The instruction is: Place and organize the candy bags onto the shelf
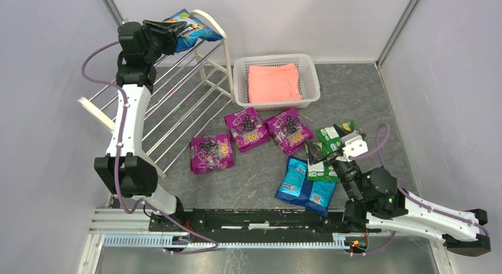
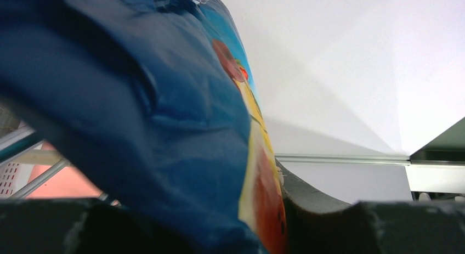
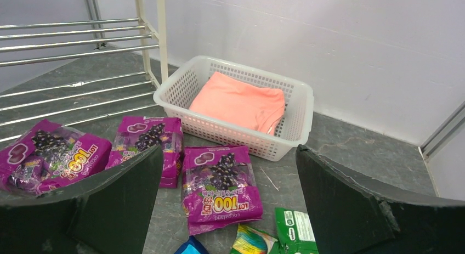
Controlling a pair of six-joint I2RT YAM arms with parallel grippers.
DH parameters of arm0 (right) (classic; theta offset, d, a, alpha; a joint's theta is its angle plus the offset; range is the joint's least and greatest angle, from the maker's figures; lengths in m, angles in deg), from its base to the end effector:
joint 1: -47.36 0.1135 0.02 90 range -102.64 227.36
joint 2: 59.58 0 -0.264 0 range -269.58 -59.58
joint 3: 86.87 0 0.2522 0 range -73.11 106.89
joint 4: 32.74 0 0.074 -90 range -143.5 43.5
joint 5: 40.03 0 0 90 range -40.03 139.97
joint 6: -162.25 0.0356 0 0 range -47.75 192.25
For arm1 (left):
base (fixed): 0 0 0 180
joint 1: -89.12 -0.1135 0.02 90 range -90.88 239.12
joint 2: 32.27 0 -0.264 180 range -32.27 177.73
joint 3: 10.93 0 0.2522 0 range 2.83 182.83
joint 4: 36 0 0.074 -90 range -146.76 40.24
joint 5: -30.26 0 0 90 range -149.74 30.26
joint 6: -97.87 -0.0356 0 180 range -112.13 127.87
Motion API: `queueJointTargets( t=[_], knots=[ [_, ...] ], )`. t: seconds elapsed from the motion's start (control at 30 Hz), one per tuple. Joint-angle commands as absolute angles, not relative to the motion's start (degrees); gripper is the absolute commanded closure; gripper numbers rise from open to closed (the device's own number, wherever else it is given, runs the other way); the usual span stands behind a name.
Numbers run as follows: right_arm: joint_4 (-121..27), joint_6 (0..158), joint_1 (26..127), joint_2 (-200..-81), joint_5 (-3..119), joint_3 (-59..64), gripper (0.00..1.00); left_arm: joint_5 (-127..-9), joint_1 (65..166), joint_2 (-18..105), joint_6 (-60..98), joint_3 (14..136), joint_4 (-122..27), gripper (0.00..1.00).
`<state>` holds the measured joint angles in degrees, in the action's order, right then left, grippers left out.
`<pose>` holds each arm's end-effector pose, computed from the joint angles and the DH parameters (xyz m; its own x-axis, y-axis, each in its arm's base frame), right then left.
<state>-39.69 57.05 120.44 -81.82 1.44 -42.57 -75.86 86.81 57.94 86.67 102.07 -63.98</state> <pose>0.0557 0.0913 0.3336 0.1841 0.0087 -0.9829 -0.3883 0.9192 -0.0646 0.3613 0.0047 0.4654 -0.2506 -0.9533 -0.1688 -0.0425 0.1850 -0.9818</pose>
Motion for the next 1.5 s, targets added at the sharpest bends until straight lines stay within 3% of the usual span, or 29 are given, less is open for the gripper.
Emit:
queueJointTargets(
  t=[0.0,0.1,0.33,0.63,0.97,1.07,1.47],
  knots=[
    [-37.14,55.9,120.68,-82.26,1.64,-41.82,0.02,-75.2,88.21,57.38,89.3,104.76,-53.51,0.76],
    [-37.27,55.91,120.65,-82.0,1.67,-41.82,0.02,-73.19,88.42,57.15,89.7,103.3,-54.0,0.72],
    [-38.06,55.81,120.64,-80.75,1.24,-41.99,0.02,-69.25,90.33,55.88,87.3,103.02,-58.79,0.52],
    [-37.37,55.91,120.66,-79.51,1.86,-43.05,0.02,-70.58,90.35,56.86,83.58,108.49,-71.59,0.42],
    [-37.36,56.58,120.65,-76.84,2.1,-43.99,0.02,-67.27,90.44,57.14,74.77,115.87,-82.95,0.15],
    [-37.44,57.11,120.62,-76.13,2.3,-44.24,0.02,-68.43,90.44,57.44,73.36,115.9,-84.09,0.01],
    [-37.88,57.22,120.67,-76.13,2.37,-44.03,0.02,-70.74,90.5,58.39,49.82,124.84,-94.5,0.0]
  ],
)
